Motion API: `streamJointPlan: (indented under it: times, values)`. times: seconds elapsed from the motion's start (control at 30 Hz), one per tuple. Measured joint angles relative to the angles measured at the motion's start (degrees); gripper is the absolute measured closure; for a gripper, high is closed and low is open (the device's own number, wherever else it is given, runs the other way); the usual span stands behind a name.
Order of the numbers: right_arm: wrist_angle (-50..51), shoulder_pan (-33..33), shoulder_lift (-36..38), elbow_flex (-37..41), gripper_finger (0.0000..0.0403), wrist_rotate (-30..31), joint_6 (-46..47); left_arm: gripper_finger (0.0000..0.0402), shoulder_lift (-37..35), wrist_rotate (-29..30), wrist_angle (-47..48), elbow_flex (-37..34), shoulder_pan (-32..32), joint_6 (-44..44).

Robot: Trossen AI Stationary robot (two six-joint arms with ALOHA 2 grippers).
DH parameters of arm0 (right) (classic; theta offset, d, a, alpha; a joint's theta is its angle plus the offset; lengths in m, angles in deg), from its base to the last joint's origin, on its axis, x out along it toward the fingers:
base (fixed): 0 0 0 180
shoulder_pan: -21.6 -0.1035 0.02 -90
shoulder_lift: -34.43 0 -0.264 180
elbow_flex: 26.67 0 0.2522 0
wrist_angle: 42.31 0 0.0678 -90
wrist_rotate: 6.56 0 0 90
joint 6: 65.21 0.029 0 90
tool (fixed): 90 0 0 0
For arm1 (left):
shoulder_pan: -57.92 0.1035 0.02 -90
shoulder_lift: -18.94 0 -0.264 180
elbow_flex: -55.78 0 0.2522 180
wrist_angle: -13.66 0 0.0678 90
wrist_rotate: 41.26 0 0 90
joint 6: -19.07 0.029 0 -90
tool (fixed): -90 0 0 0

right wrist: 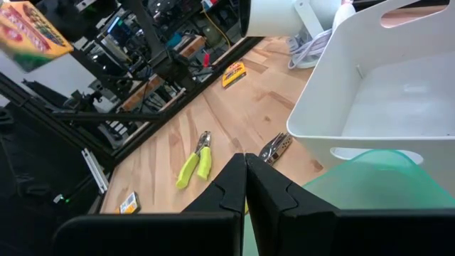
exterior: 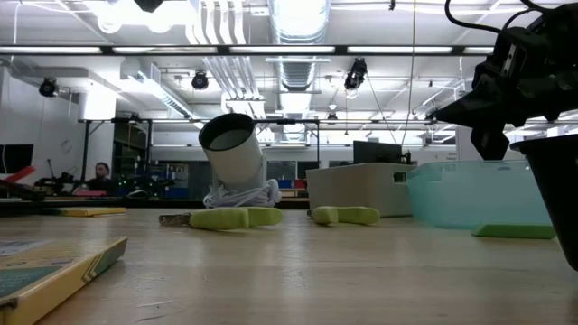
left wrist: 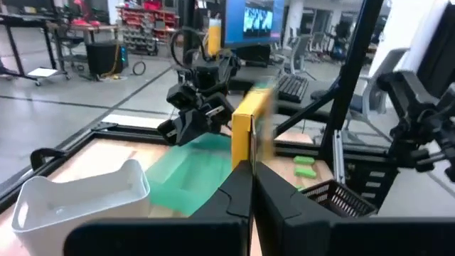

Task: Pick & Place School Supplies
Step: Put the yellow crayon box into the green bin

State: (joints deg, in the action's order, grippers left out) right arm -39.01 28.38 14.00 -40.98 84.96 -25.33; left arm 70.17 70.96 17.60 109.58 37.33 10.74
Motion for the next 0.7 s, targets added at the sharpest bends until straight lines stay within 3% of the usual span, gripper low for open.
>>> streamJointPlan:
  times: [0.2,0.3,0.5,0.7]
  values:
    - [0.0,0.0,0.0,0.0,0.0394,0.0,0.0,0.0397,3.3,-19.4,-6.4,0.0,12.7,4.5]
    - [0.0,0.0,0.0,0.0,0.0394,0.0,0.0,0.0397,4.8,-25.4,-9.7,0.0,17.8,6.6]
    - [0.0,0.0,0.0,0.0,0.0394,0.0,0.0,0.0397,6.4,-31.7,-10.3,0.0,24.3,9.0]
    - [0.0,0.0,0.0,0.0,0.0394,0.0,0.0,0.0397,8.1,-31.9,-10.4,0.0,25.7,11.0]
